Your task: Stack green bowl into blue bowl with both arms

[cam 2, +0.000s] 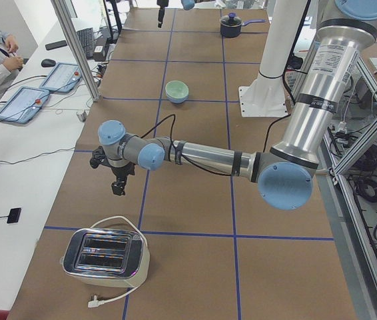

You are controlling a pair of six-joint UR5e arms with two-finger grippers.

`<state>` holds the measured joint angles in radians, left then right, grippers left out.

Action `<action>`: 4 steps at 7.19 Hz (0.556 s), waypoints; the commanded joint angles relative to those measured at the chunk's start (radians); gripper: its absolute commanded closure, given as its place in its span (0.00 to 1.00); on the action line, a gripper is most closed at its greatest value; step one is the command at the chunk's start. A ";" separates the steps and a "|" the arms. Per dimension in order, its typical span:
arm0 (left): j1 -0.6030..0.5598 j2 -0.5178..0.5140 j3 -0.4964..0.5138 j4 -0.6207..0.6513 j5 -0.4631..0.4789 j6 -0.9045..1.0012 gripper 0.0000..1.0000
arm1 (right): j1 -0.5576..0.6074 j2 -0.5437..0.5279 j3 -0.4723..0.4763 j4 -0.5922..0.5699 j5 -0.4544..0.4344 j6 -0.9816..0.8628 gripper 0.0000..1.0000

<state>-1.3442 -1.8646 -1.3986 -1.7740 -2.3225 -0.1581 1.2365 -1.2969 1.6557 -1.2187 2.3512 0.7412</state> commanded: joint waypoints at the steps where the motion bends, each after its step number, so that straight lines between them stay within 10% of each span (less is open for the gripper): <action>1: -0.009 0.016 -0.003 0.002 -0.012 0.005 0.02 | 0.079 -0.105 0.021 -0.010 0.028 -0.099 0.00; 4: -0.024 0.082 -0.017 -0.002 -0.012 0.006 0.01 | 0.145 -0.303 0.079 -0.074 0.014 -0.299 0.00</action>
<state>-1.3635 -1.8118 -1.4088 -1.7758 -2.3356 -0.1531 1.3543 -1.5303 1.7219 -1.2681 2.3744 0.5180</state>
